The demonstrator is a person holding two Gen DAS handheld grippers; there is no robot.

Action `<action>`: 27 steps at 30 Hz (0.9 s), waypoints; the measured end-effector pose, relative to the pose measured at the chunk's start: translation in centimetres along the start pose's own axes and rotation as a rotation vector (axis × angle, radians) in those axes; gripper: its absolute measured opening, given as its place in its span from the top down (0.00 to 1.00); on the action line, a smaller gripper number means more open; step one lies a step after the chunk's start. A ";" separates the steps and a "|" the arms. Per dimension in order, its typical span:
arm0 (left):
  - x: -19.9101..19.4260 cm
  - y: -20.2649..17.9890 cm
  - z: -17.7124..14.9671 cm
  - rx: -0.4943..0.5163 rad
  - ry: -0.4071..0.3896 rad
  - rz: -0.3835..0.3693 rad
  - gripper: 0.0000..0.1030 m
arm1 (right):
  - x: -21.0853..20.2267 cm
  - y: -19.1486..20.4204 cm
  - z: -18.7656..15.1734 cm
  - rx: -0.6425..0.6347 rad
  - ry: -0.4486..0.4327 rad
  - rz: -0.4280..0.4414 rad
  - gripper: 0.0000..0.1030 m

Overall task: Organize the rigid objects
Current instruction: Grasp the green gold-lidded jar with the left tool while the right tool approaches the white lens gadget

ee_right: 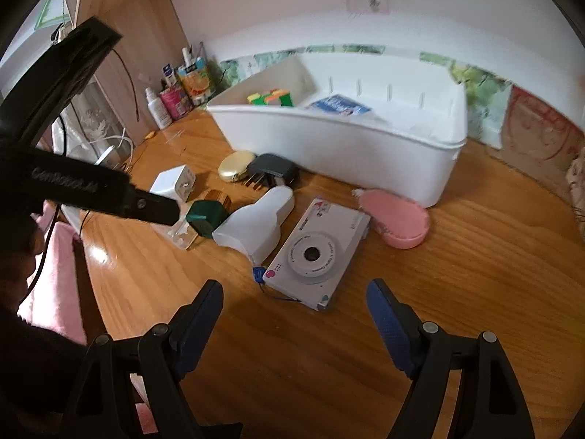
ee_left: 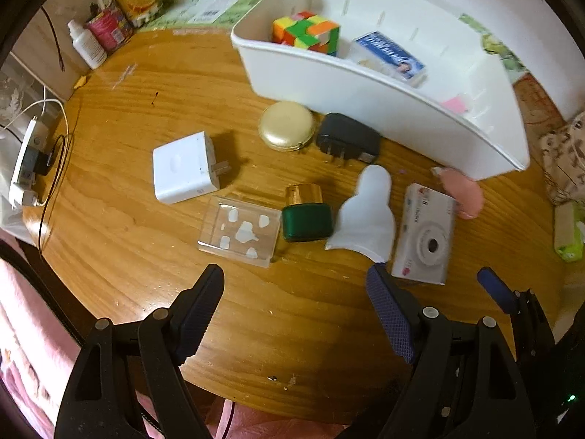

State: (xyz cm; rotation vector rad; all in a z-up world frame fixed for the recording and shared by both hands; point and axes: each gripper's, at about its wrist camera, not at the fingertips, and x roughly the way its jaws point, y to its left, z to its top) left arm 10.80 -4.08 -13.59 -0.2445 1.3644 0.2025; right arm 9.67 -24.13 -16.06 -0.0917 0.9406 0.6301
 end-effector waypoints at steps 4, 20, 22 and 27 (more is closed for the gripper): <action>0.9 0.1 1.0 -0.005 0.042 0.033 0.20 | 1.4 -0.4 0.4 -0.001 0.047 0.020 0.21; 4.5 0.2 4.9 -0.037 0.176 0.028 0.28 | 4.4 -1.1 1.4 -0.010 0.111 0.005 0.21; 4.8 0.1 5.2 -0.037 0.187 0.028 0.31 | 4.7 -0.9 1.5 -0.019 0.120 0.004 0.21; 5.7 -0.2 6.1 -0.034 0.220 0.011 0.39 | 5.3 -0.8 1.7 -0.027 0.130 -0.009 0.21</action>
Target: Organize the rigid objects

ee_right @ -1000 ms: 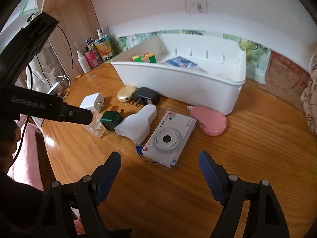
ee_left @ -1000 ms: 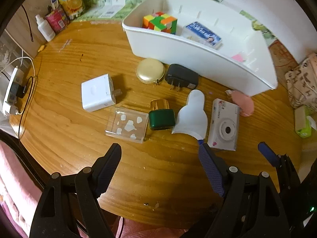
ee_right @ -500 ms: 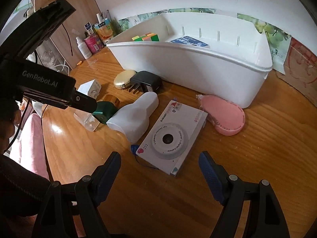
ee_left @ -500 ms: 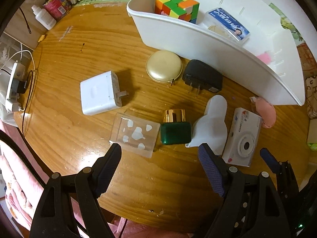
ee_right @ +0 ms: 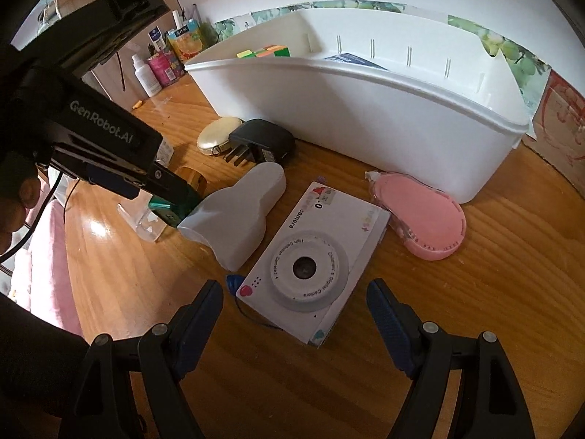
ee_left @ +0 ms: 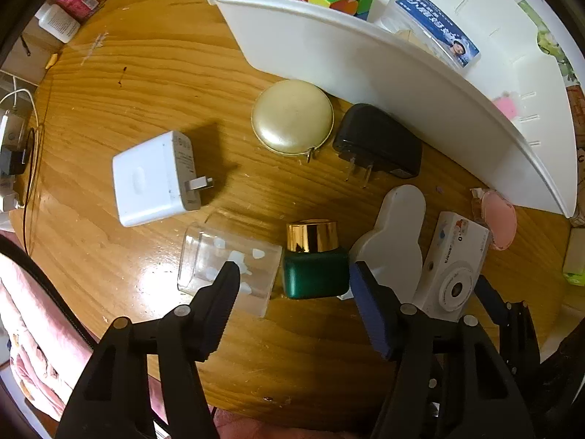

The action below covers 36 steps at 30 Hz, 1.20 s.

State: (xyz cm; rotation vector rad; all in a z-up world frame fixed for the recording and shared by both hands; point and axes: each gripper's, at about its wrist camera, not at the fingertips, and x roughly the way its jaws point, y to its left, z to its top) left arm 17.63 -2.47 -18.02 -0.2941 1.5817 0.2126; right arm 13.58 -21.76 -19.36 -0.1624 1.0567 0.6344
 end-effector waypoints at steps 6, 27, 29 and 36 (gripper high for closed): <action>-0.1 -1.3 2.0 0.021 0.006 0.013 0.48 | 0.8 0.2 0.2 -0.011 0.027 -0.033 0.21; 0.2 -2.4 1.2 0.006 0.008 0.016 0.58 | 1.9 1.7 1.1 -0.084 0.013 -0.127 0.21; 0.2 -2.4 1.1 0.001 0.012 0.013 0.58 | 1.9 1.7 1.1 -0.084 0.014 -0.127 0.22; 0.7 -2.0 -0.2 -0.006 0.026 0.001 0.58 | 2.0 2.0 1.1 -0.077 0.040 -0.132 0.27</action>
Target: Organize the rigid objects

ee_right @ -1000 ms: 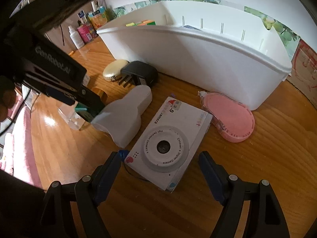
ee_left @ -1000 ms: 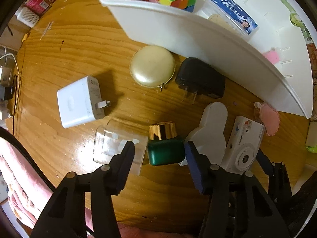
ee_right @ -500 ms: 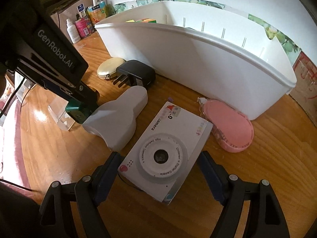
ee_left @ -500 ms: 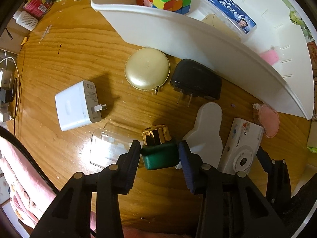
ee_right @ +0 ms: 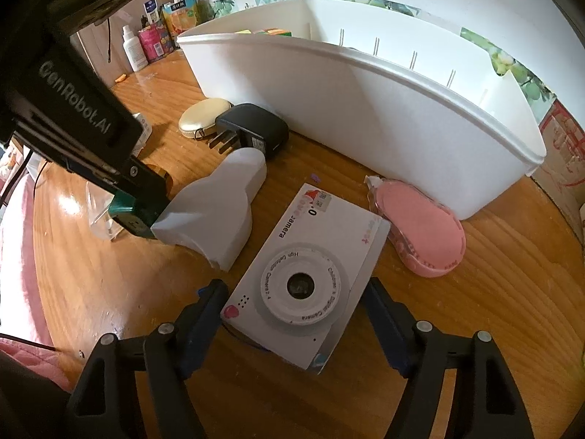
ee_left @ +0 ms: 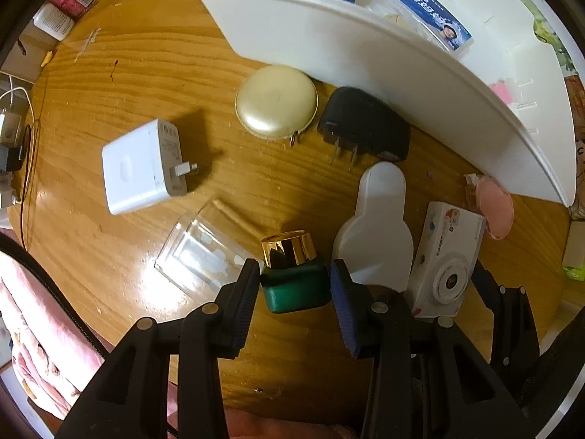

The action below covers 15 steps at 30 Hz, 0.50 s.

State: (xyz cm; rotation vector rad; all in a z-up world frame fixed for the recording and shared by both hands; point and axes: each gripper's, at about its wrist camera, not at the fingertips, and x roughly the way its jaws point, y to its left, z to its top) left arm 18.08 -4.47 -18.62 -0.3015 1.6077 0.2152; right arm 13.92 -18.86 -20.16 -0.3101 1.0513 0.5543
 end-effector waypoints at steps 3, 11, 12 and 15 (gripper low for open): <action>0.0 0.2 -0.9 -0.001 -0.001 -0.012 0.58 | -0.3 0.2 -0.1 0.004 0.010 -0.005 0.30; 0.4 2.2 -3.9 -0.035 0.023 -0.061 0.58 | -0.7 0.3 -0.5 0.040 0.042 -0.025 0.33; 0.3 2.3 -4.2 -0.037 0.018 -0.064 0.58 | -0.7 0.2 -0.5 0.047 0.044 -0.027 0.33; 0.0 2.8 -4.9 -0.041 0.001 -0.077 0.58 | -1.2 0.0 -0.9 0.064 0.047 -0.028 0.33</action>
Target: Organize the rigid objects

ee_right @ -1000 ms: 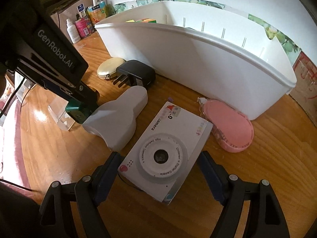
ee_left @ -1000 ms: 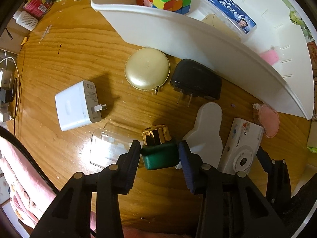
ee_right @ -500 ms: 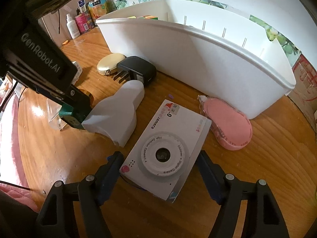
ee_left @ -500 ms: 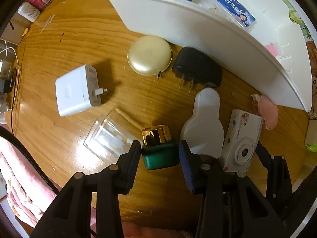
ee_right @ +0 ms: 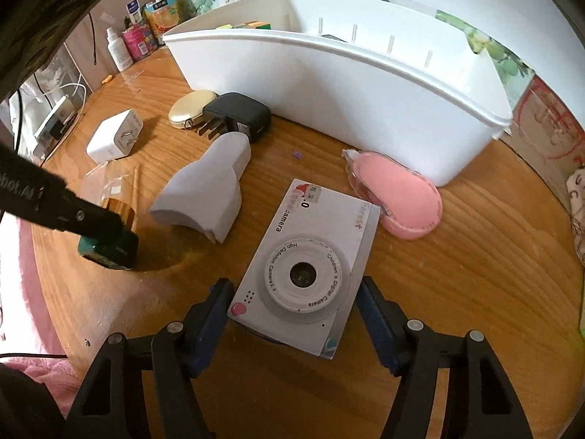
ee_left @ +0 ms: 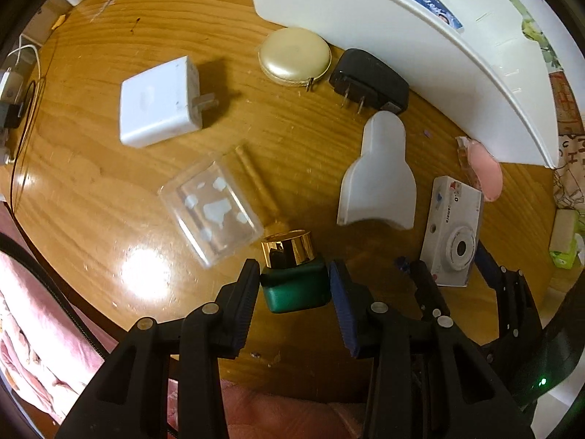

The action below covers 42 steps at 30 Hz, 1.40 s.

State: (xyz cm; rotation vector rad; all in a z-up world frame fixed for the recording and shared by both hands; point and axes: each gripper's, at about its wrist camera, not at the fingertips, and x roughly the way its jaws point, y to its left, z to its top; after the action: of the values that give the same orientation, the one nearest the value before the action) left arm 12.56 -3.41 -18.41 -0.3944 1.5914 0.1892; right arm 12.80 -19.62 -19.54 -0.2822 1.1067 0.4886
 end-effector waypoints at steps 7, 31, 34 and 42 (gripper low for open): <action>-0.5 1.6 -3.8 -0.005 -0.033 -0.029 0.58 | -1.0 0.0 -0.7 0.013 -0.005 0.002 0.33; -10.6 2.6 -3.8 0.124 -0.186 -0.092 0.59 | -6.7 -2.7 -0.8 0.109 -0.034 0.038 0.42; -11.2 1.2 -3.3 0.152 -0.219 -0.090 0.59 | -7.4 -3.0 -0.2 0.105 -0.045 0.025 0.43; -13.9 -0.9 -1.6 0.242 -0.299 -0.094 0.58 | -8.9 -3.4 1.2 0.112 -0.061 0.043 0.43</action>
State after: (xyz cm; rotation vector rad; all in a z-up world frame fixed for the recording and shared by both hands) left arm 11.69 -2.99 -4.47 -0.2388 1.2797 -0.0181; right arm 12.25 -24.08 -11.11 -0.1443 1.0782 0.4689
